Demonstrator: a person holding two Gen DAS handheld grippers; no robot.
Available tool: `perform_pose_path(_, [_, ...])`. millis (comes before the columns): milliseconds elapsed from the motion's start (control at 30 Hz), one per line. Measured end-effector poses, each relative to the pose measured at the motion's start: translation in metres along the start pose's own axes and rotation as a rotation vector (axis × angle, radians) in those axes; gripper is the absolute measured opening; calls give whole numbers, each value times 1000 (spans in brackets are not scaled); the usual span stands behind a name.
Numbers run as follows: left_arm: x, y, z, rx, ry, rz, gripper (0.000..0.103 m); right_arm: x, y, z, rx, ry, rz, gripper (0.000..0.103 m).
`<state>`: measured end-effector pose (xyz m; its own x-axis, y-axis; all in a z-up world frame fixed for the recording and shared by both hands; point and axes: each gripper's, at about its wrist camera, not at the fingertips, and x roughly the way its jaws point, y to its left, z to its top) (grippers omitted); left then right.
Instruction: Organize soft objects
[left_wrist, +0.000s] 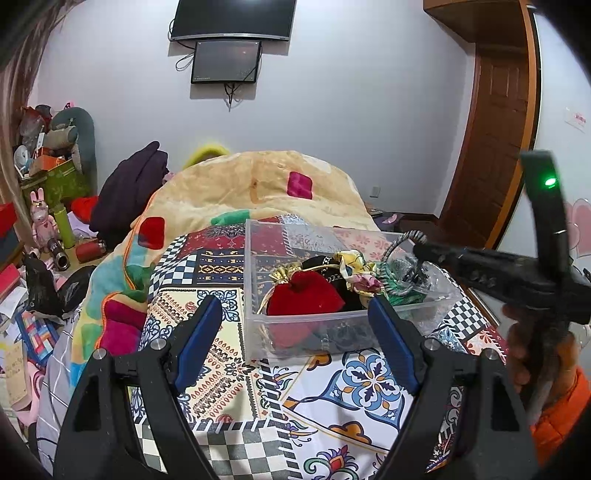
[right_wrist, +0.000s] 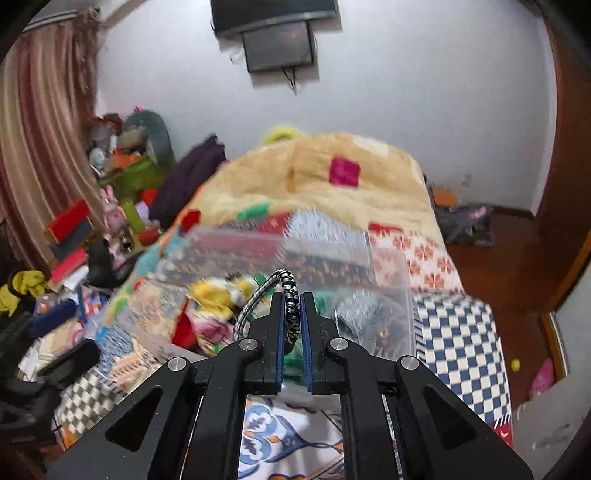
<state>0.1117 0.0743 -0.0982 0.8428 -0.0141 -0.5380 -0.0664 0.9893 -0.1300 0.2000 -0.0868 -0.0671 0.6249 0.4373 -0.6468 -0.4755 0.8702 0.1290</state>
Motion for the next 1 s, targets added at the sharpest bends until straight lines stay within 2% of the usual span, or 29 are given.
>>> perform_pose_path(67, [1, -1, -1, 3, 2, 1, 81, 4, -4, -4, 10, 26, -4, 30])
perform_pose_path(133, [1, -3, -1, 6, 3, -1, 81, 0, -7, -8, 10, 19, -14, 44])
perform_pose_path(400, [-17, -12, 9, 26, -42, -15, 81, -49, -3, -1, -23, -89, 23, 46])
perform_pose_path(633, [-68, -35, 25, 77, -172, -29, 81, -114, 4, -1, -46, -214, 57, 47])
perform_pose_path(700, [-80, -41, 30, 85, -202, -31, 82, -133, 7, -2, -52, -252, 65, 52])
perform_pose_path(800, [-100, -47, 35, 85, -249, -36, 94, -159, 12, -4, -64, -312, 68, 60])
perform_pose_path(867, [-113, -49, 36, 80, -279, -38, 100, -169, 15, -6, -69, -340, 71, 70])
perform_pose_path(1000, [-128, -51, 38, 71, -304, -47, 102, -182, 16, -9, -69, -387, 71, 84])
